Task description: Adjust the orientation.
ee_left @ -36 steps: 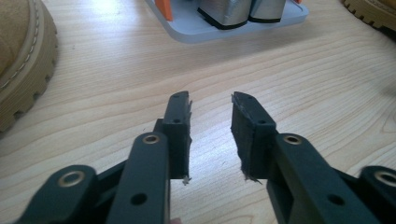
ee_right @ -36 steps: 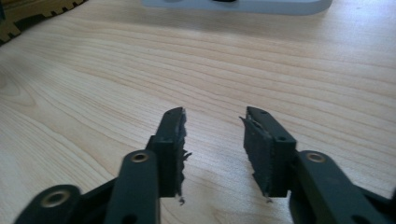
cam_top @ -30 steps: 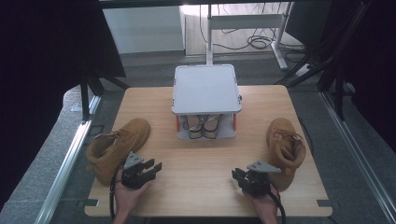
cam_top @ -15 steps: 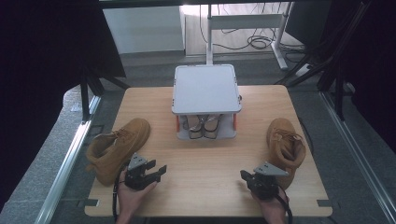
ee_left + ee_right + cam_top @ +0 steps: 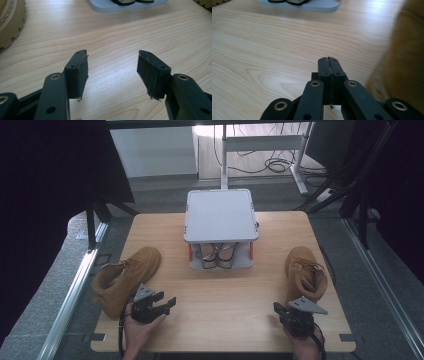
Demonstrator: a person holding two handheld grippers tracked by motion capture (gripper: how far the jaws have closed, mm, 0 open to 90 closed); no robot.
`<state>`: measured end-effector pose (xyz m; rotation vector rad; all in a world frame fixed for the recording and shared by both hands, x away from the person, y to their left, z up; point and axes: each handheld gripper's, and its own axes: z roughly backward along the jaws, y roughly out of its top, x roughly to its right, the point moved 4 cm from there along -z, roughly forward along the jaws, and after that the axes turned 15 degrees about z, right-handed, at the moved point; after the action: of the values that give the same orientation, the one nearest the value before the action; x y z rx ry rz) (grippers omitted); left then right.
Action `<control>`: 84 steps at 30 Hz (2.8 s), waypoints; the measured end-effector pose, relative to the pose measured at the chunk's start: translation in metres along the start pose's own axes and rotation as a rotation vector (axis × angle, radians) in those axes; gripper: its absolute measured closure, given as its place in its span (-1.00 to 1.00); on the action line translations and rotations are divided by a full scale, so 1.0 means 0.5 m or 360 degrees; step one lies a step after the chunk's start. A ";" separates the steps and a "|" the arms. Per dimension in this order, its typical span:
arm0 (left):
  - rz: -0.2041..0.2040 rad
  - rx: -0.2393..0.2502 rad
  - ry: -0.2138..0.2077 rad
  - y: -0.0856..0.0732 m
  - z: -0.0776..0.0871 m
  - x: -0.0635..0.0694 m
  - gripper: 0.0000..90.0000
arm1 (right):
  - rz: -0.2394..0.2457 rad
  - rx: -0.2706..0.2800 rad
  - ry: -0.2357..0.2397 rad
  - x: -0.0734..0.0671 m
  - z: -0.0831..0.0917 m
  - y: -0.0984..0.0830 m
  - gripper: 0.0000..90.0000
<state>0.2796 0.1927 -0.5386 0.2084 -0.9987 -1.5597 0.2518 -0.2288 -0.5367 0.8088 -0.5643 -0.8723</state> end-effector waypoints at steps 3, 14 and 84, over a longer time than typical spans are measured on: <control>0.0012 0.0004 0.0008 0.000 0.001 -0.004 -0.08 | -0.0004 -0.0011 -0.0030 0.010 0.009 -0.008 0.98; 0.0047 -0.0003 0.0016 -0.003 0.000 -0.011 -0.10 | -0.0026 -0.0015 -0.0128 0.037 0.023 -0.020 0.99; 0.0129 -0.0008 0.0009 0.001 0.004 -0.028 -0.14 | -0.0293 0.0144 -0.0154 0.180 0.144 -0.117 0.99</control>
<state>0.2823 0.2062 -0.5426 0.1670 -0.9873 -1.4872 0.2219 -0.3546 -0.5322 0.9144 -0.6247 -1.0653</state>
